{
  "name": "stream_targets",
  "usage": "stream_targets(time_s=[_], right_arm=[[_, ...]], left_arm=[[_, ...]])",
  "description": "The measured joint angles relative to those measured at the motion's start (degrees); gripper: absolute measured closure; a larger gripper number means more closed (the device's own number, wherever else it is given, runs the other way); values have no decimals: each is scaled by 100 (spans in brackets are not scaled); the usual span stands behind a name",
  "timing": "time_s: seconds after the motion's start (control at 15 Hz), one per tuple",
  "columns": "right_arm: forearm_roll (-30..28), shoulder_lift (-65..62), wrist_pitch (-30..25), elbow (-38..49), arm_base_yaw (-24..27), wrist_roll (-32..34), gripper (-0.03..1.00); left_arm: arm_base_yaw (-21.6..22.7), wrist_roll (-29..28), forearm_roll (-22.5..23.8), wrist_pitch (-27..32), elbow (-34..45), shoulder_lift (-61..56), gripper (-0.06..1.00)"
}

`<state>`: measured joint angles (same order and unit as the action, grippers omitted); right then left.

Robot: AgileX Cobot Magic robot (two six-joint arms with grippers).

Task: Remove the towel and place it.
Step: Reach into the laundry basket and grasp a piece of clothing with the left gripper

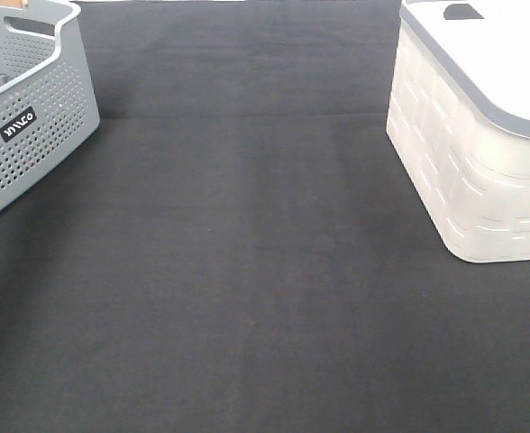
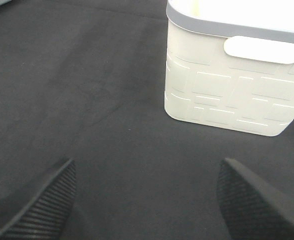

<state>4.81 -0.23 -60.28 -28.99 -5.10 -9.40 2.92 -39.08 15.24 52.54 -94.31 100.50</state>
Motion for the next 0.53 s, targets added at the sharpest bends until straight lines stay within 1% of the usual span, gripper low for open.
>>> stream_targets(time_s=[0.13, 0.2, 0.27, 0.33, 0.4, 0.47, 0.53], right_arm=[[0, 0, 0, 0, 0, 0, 20], [0, 0, 0, 0, 0, 0, 20], [0, 0, 0, 0, 0, 0, 20], [0, 0, 0, 0, 0, 0, 20], [0, 0, 0, 0, 0, 0, 20], [0, 0, 0, 0, 0, 0, 20], [0, 0, 0, 0, 0, 0, 20]], left_arm=[[0, -17, 6, 6, -120, 143, 22], [0, -166, 166, 6, -361, 504, 22], [0, -166, 166, 6, -361, 504, 22], [0, -212, 275, 11, -476, 682, 22], [0, -258, 435, 11, -848, 1106, 22], [0, -292, 464, 11, -1043, 1312, 22], [0, -292, 464, 11, -1043, 1312, 22]])
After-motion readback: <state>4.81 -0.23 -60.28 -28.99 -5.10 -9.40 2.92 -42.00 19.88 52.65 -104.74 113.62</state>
